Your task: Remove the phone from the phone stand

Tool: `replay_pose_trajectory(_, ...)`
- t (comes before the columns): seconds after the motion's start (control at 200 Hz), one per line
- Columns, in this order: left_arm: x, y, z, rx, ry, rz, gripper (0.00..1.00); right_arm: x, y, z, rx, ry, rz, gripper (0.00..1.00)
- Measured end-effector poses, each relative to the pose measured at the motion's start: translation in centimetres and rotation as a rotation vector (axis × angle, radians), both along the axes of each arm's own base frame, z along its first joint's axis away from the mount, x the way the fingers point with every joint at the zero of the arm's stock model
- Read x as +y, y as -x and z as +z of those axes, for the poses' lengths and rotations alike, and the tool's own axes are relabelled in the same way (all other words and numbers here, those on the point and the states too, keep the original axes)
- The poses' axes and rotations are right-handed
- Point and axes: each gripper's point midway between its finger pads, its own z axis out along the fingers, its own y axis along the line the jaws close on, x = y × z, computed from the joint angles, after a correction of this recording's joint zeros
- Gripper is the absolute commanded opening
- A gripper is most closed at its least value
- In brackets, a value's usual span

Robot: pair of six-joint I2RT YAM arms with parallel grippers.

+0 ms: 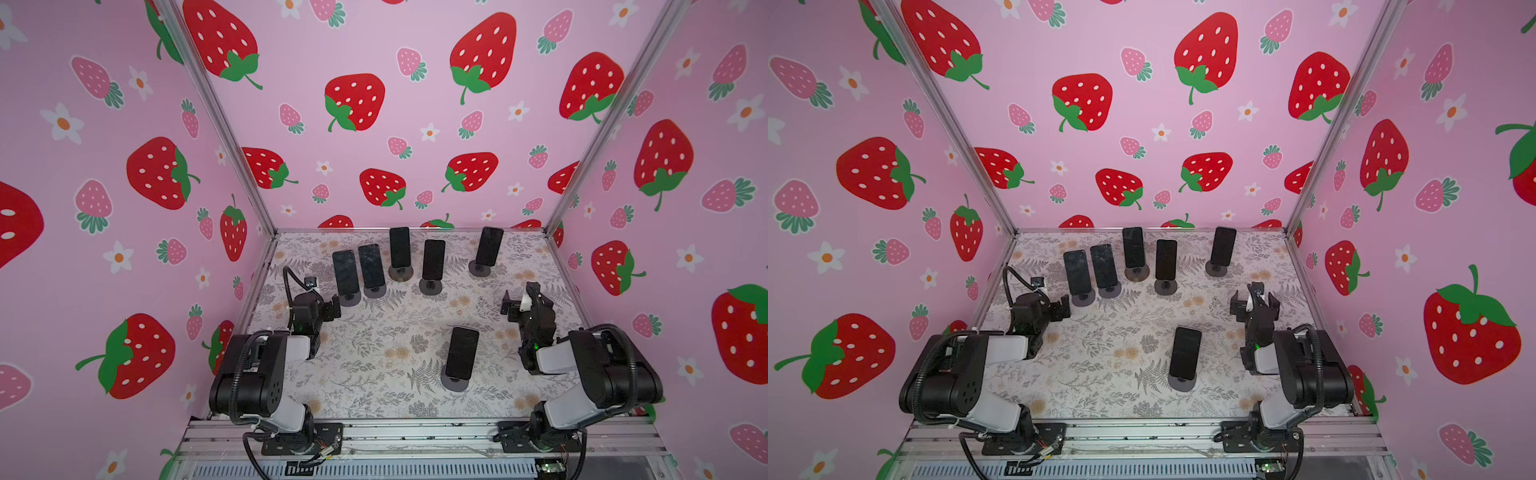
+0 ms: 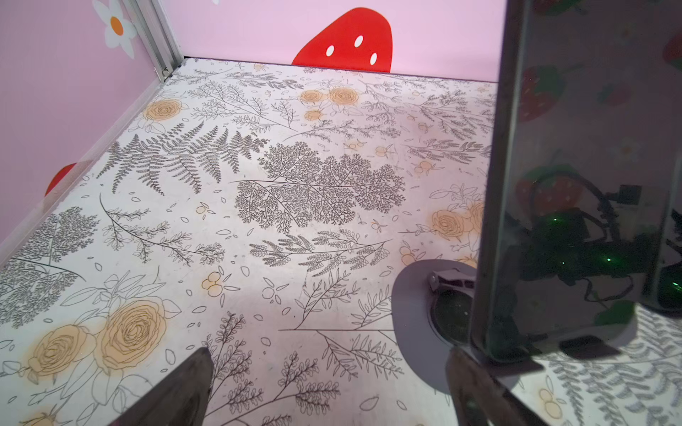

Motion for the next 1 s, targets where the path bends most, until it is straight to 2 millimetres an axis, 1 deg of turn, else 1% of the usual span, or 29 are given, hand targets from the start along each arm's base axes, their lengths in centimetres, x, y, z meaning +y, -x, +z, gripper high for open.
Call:
replay_pose_trajectory(0.805,0.00,0.00,0.00,0.000,0.000,0.000,0.99,-0.07,0.00,0.01,-0.001,0.000,-0.004,1.00)
replay_pose_trajectory(1.001,0.00,0.00,0.00,0.000,0.000,0.000,0.99,-0.55,0.08,0.13,-0.002,-0.001,-0.033,1.00)
